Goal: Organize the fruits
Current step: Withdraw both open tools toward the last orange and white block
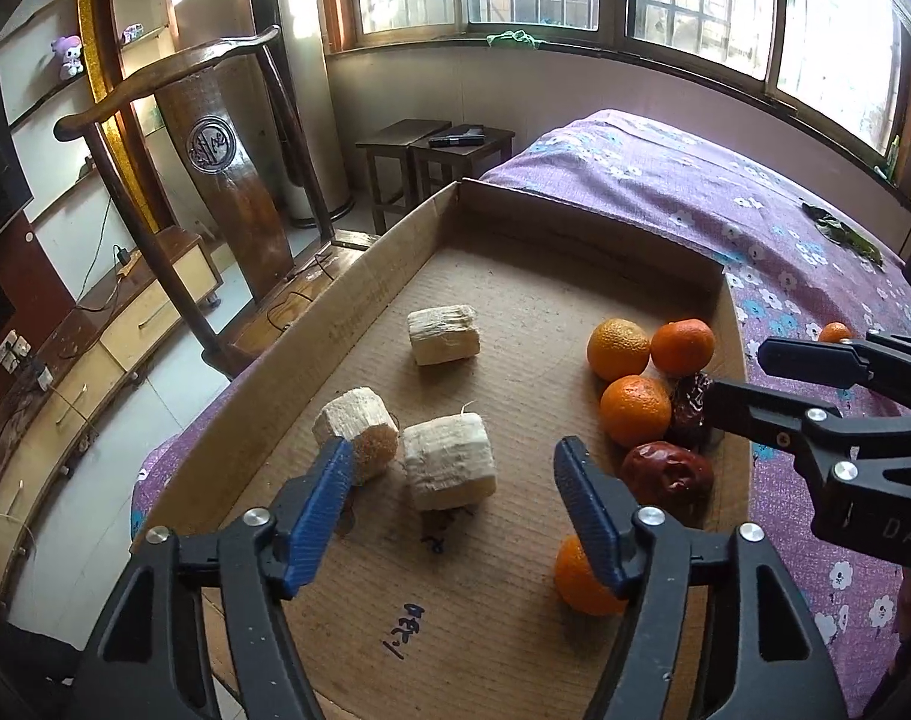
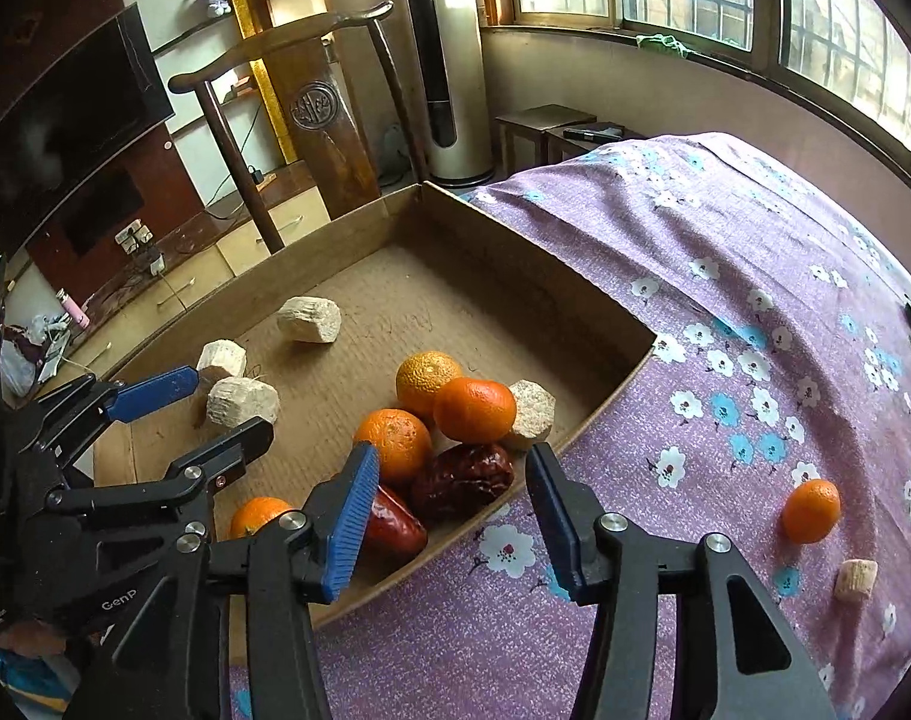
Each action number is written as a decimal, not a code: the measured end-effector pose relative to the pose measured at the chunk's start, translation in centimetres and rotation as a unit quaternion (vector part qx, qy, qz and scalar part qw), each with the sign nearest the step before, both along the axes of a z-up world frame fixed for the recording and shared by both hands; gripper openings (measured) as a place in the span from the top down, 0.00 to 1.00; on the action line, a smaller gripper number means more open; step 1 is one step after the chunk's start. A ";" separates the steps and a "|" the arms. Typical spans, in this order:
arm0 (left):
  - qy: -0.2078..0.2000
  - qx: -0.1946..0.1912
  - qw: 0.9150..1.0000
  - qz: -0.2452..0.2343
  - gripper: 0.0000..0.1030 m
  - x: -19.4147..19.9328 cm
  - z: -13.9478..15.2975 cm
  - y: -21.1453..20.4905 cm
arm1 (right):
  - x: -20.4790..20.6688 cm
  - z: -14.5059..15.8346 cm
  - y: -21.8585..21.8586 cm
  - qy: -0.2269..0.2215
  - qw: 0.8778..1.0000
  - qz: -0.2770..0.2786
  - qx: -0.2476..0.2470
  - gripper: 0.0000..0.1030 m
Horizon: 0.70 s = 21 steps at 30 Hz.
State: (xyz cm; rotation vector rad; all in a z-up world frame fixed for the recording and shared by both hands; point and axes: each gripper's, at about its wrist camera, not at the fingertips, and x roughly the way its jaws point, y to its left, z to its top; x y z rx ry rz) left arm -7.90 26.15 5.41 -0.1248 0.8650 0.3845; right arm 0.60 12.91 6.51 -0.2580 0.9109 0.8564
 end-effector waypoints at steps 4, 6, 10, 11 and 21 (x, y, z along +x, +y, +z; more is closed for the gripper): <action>-0.013 0.009 1.000 -0.004 0.26 -0.2 0.8 -0.9 | -0.5 0.5 -1.7 -0.004 1.000 -0.013 0.006 0.41; -0.017 0.006 1.000 -0.011 0.26 -0.3 1.1 -1.4 | -0.9 0.7 -2.6 -0.008 1.000 -0.021 0.009 0.39; -0.025 0.004 0.999 -0.026 0.26 -0.2 1.6 -2.8 | -1.7 1.2 -4.7 -0.018 0.999 -0.039 0.011 0.33; -0.027 0.003 0.999 -0.031 0.26 -0.2 1.7 -3.3 | -1.8 1.3 -5.3 -0.020 0.999 -0.043 0.013 0.33; -0.039 -0.010 0.996 -0.086 0.22 1.0 2.6 -8.6 | -2.5 1.4 -11.5 -0.025 0.994 -0.105 0.018 0.25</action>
